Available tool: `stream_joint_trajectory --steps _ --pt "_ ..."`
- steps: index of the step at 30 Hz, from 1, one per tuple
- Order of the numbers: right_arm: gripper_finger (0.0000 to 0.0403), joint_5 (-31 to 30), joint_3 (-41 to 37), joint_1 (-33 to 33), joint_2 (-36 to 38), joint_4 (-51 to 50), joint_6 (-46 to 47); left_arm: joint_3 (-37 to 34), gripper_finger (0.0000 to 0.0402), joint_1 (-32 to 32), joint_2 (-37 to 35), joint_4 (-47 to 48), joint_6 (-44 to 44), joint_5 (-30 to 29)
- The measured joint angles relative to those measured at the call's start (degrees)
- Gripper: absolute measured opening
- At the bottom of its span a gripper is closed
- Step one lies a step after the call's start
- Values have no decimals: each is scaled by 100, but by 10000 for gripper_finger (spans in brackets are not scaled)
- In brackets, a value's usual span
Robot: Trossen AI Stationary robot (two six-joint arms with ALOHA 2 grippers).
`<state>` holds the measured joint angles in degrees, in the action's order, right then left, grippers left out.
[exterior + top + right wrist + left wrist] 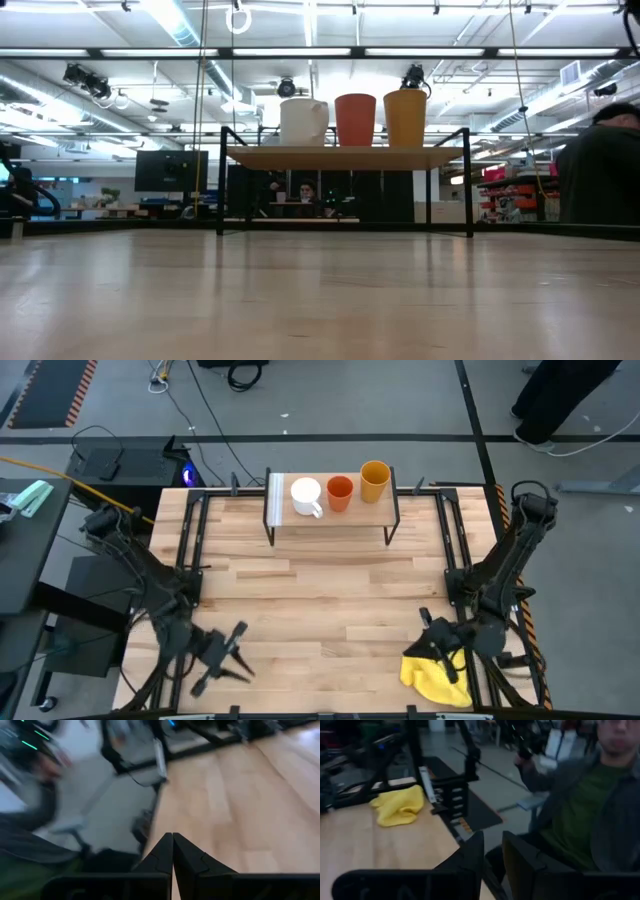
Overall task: Stack small to large cups/mugs on shelf
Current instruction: Return to Home Position
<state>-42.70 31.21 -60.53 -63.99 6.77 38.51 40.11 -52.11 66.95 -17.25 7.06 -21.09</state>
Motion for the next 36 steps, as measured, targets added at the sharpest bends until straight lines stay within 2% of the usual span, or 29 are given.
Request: stream_joint_trajectory --steps 3,5,8,14,17,21,24,31,36 --pt "15 -21 -554 -204 196 1137 -417 -861 76 39 -418 -931 77 -49" --pt "15 36 -752 -269 333 1476 -663 -1350 79 56 -755 -1456 -4 -30" --pt "15 165 -799 -260 581 1626 -1000 -1924 83 46 -1418 -1971 -178 -1" --pt "15 776 -820 44 1284 1726 -1878 -2650 80 147 -2747 -2072 -476 41" --pt "15 1616 -1054 353 1566 2275 -2199 -2889 77 291 -3301 -2032 -479 404" --pt "15 3301 -1612 904 1710 3656 -2620 -3117 77 577 -3893 -1964 -601 1602" --pt "15 4186 -1703 1591 1917 3767 -2475 -3076 80 874 -4310 -1672 -623 2163" --pt "15 5994 -1664 3314 2414 3447 -1813 -2497 82 1597 -5064 24 -403 2296" --pt "15 6702 -1664 4238 2715 3361 -1629 -2362 76 1918 -5346 288 -594 2620"
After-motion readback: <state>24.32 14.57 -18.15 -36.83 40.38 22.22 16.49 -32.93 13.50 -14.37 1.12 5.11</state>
